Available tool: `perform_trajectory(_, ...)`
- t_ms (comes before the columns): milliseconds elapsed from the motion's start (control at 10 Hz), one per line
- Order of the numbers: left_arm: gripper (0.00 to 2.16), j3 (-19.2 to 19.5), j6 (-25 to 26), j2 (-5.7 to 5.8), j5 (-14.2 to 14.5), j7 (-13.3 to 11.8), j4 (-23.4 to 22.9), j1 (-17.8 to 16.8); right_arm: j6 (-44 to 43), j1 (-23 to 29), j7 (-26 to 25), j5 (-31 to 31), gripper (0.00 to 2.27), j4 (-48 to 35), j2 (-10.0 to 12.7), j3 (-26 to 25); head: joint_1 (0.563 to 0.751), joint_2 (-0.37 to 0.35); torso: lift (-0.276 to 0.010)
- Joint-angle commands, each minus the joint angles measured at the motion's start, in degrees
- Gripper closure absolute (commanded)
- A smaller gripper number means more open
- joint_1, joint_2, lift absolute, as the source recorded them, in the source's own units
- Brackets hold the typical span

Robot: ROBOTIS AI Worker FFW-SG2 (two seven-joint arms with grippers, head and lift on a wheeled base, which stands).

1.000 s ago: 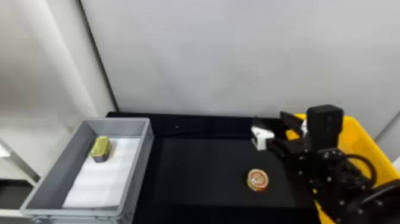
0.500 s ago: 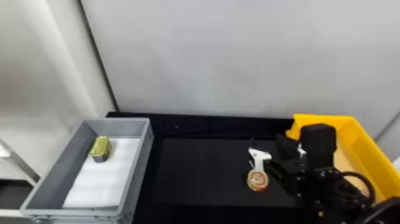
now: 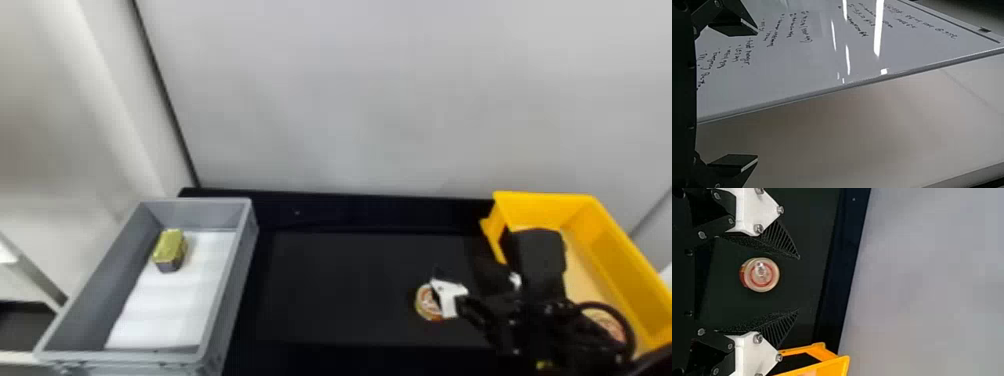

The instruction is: Pick up the round yellow can and place it in the yellow rectangular box

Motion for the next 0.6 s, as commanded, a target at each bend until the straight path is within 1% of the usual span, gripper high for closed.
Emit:
perform_trajectory(0,0.14,-0.3,0.1,-0.15,0.0,0.0,0.0,-0.1,3.6,0.9,0.0,-1.9,0.44,0.2,0.0,-1.7,0.694,0.014,-0.068)
perform_trajectory(100,0.14,-0.4,0.2,-0.15,0.0,0.0,0.0,-0.2,5.3,0.7,1.3,-3.0,0.42,1.1,0.1,-2.5,0.694,0.014,-0.068)
perform_trajectory(200,0.14,-0.6,0.2,-0.15,0.0,0.0,0.1,-0.2,5.4,0.7,2.8,-2.9,0.35,2.1,-0.1,-2.7,0.694,0.014,-0.068)
perform_trajectory(500,0.14,-0.6,0.2,-0.15,0.0,0.0,0.1,-0.2,4.4,0.7,4.7,-1.8,0.3,4.3,-0.1,-3.2,0.694,0.014,-0.068)
